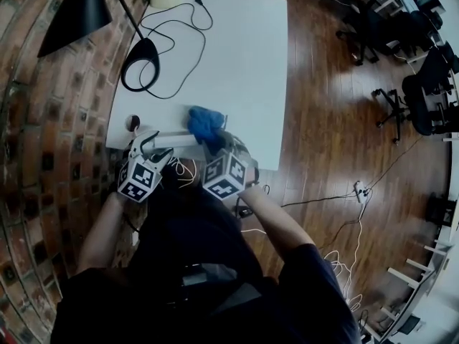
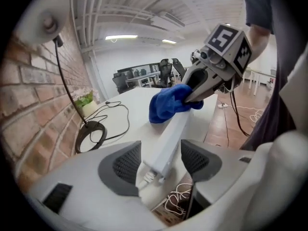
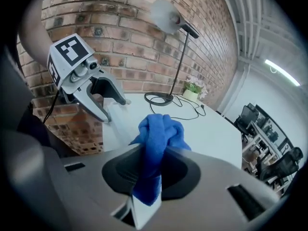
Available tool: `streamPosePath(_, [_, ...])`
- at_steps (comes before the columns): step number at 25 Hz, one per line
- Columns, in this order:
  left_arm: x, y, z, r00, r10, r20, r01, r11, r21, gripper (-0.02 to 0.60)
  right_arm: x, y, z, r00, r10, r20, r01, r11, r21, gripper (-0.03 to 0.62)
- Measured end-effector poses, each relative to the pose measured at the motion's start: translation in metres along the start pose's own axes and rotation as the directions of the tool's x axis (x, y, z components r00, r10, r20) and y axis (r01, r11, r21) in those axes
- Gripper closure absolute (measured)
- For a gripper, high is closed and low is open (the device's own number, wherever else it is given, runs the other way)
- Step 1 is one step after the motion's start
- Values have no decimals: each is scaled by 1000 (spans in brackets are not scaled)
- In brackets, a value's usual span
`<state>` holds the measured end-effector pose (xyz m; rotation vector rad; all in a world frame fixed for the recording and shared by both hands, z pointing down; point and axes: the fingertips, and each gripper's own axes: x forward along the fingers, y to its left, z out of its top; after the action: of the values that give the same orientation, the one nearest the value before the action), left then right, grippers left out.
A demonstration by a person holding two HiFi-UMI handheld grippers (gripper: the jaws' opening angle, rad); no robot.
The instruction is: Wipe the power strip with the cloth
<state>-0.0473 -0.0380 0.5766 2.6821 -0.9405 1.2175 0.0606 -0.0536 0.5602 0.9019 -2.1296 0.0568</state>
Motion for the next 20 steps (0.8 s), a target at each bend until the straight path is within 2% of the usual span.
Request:
streamPosePath(2, [1, 0, -5, 1000, -8, 1, 8, 999, -43, 344, 0, -1, -1, 1000, 2, 12, -2, 1000, 29, 516])
streamPosePath(5, [2, -1, -7, 1000, -27, -4, 27, 998, -59, 341, -2, -4, -3, 999, 24, 30, -28, 990, 141, 516])
streamPosePath(7, [2, -2, -7, 999, -40, -1, 40, 997, -69, 341, -5, -7, -6, 999, 34, 43, -44, 968, 248, 516])
streamPosePath(9, [1, 0, -5, 999, -47, 21, 48, 996, -81, 339, -6, -7, -7, 999, 28, 44, -41, 949, 313, 517])
streamPosePath(15, [1, 0, -7, 998, -49, 41, 54, 992, -118, 335, -3, -1, -5, 1000, -11, 29, 4, 973, 230, 517])
streamPosePath(20, [1, -1, -4, 998, -48, 35, 52, 990, -131, 333, 2, 19, 11, 998, 9, 60, -20, 981, 195, 517])
